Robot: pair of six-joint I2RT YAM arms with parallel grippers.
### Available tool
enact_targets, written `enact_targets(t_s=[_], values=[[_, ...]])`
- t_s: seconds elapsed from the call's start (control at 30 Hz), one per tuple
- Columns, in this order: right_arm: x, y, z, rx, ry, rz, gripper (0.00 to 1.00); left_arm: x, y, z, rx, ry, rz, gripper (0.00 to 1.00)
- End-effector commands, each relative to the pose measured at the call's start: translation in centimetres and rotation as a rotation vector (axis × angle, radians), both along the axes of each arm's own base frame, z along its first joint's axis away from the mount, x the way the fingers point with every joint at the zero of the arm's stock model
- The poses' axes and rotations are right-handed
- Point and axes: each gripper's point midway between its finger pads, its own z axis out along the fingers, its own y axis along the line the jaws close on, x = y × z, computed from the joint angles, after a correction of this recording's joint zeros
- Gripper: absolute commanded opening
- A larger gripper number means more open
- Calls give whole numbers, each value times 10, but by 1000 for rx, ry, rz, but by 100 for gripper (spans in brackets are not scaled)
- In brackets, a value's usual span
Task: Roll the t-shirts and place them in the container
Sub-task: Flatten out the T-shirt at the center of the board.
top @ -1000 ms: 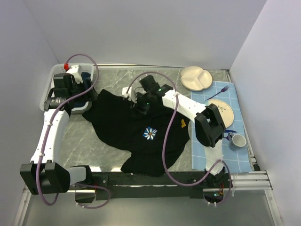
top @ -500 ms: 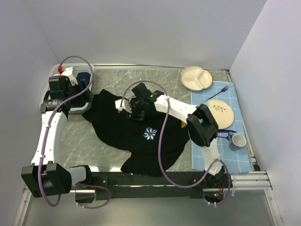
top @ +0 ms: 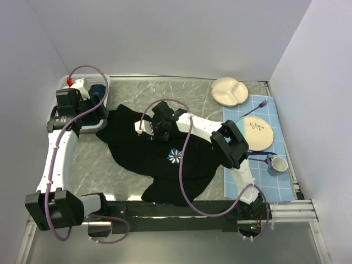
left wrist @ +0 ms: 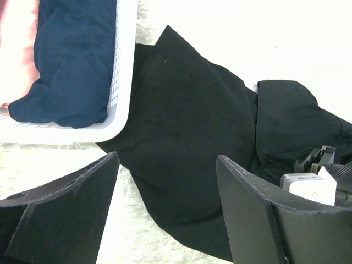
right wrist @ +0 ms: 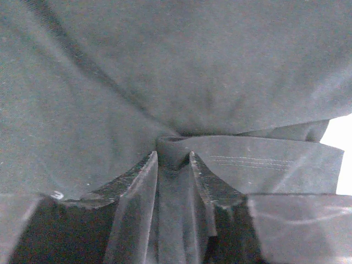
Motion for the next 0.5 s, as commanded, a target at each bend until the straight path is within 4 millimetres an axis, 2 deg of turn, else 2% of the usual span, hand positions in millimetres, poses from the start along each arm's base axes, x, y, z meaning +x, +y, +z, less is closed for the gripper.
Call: enact_targets(t_s=[0.0, 0.17, 0.3, 0.4, 0.43, 0.47], values=[[14, 13, 19, 48, -65, -29, 33, 4, 0, 9, -6, -28, -3, 77], [17, 11, 13, 29, -63, -56, 25, 3, -2, 6, -17, -27, -9, 77], [15, 9, 15, 26, -45, -66, 8, 2, -2, 6, -10, -28, -15, 77], [18, 1, 41, 55, -64, -108, 1, 1, -2, 6, 4, -33, -31, 77], [21, -3, 71, 100, -101, -133, 0, 2, -2, 7, 8, -41, -35, 77], [25, -7, 89, 130, -117, -177, 0, 3, -3, 8, 10, -46, -41, 78]])
